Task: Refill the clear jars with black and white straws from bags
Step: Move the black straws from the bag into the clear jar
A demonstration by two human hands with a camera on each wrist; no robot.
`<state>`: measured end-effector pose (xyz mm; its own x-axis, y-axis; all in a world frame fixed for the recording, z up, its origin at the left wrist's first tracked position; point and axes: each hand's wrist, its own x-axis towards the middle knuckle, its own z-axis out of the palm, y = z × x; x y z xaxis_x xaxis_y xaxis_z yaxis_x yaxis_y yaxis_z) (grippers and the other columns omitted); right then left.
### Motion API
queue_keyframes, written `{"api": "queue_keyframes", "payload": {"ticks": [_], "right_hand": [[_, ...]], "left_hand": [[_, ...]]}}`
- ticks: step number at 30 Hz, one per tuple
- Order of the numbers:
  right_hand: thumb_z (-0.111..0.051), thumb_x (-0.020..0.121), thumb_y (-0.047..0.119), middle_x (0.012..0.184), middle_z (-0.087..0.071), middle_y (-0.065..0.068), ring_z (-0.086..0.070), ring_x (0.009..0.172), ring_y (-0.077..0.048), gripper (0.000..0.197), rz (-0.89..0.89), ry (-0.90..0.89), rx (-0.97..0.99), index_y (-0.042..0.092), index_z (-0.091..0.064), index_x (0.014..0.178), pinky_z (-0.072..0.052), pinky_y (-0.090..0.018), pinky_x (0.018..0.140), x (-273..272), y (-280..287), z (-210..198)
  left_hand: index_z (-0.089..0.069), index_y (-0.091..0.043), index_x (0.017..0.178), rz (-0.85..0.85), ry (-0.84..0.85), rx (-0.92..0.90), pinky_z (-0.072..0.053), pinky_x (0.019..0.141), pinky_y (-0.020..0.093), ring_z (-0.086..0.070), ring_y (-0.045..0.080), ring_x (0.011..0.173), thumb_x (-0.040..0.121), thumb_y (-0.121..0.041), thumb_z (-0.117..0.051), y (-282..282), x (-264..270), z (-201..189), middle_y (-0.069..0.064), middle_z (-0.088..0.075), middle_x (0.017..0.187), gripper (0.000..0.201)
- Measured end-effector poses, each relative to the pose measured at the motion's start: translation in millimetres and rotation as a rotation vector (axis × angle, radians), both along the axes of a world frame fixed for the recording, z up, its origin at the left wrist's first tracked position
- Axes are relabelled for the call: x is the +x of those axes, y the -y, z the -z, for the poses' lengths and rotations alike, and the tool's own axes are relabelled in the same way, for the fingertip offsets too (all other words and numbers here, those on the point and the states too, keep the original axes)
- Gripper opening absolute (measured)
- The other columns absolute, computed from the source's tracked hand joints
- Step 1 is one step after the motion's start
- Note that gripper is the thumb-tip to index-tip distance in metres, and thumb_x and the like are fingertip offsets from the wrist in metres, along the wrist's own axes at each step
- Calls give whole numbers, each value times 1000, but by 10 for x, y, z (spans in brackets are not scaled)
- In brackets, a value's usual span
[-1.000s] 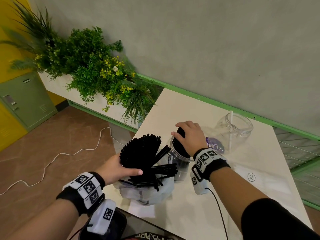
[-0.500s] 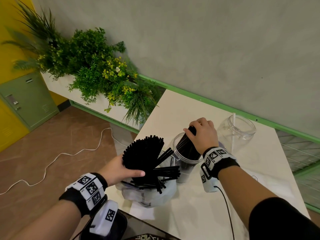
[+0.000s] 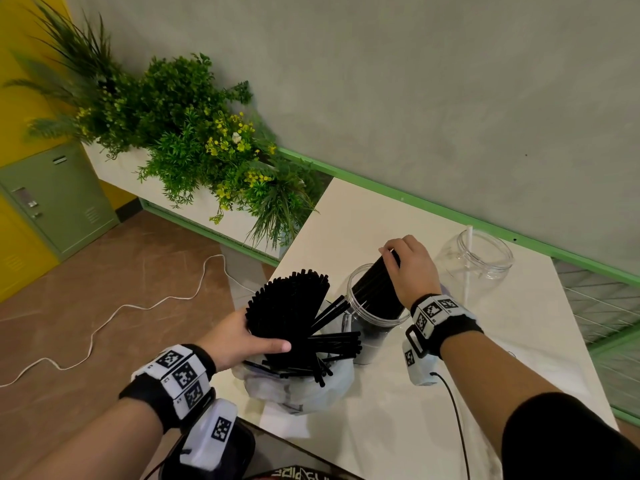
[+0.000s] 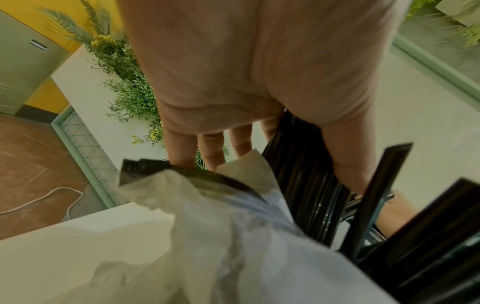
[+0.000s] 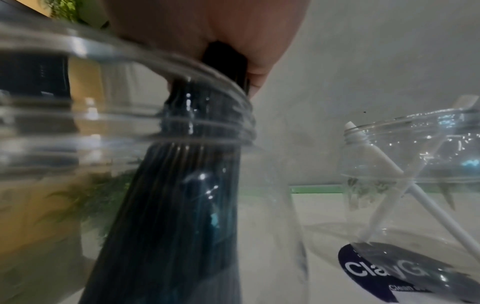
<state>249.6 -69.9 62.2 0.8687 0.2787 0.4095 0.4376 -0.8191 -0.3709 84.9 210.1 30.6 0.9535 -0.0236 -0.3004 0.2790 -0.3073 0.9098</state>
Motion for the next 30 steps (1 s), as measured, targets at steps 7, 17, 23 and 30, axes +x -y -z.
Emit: {"api": "queue_keyframes", "payload": {"ticks": [7, 17, 23, 30], "right_hand": [[-51, 97, 37, 113, -57, -6, -47, 105, -28, 32, 45, -68, -96, 14, -61, 117, -43, -41, 91, 13, 30, -27], [-40, 96, 53, 110, -52, 3, -45, 104, -12, 49, -290, 56, 138, 12, -60, 111, -34, -20, 92, -894, 91, -240], [-52, 76, 78, 128, -37, 14, -45, 116, -9, 80, -401, -169, 156, 26, -37, 135, -39, -22, 101, -1419, 137, 180], [-73, 62, 70, 151, -18, 15, -17, 141, -5, 115, -330, -236, 196, 38, -3, 147, -23, -34, 116, -1712, -208, 540]], "left_hand": [[-55, -37, 106, 1, -7, -7, -46, 84, 16, -59, -1, 103, 23, -76, -79, 5, 8, 25, -15, -66, 108, 95], [-57, -33, 113, 11, -10, -16, -48, 92, 24, -61, 3, 104, 25, -75, -80, 10, 12, 27, -13, -67, 110, 101], [-56, -36, 109, 3, -21, -11, -48, 95, 29, -61, 6, 105, 23, -76, -79, 16, 14, 38, -12, -66, 110, 98], [-56, -40, 103, 0, -12, -33, -47, 93, 26, -60, 4, 104, 32, -71, -81, 65, -19, 3, -15, -66, 108, 81]]}}
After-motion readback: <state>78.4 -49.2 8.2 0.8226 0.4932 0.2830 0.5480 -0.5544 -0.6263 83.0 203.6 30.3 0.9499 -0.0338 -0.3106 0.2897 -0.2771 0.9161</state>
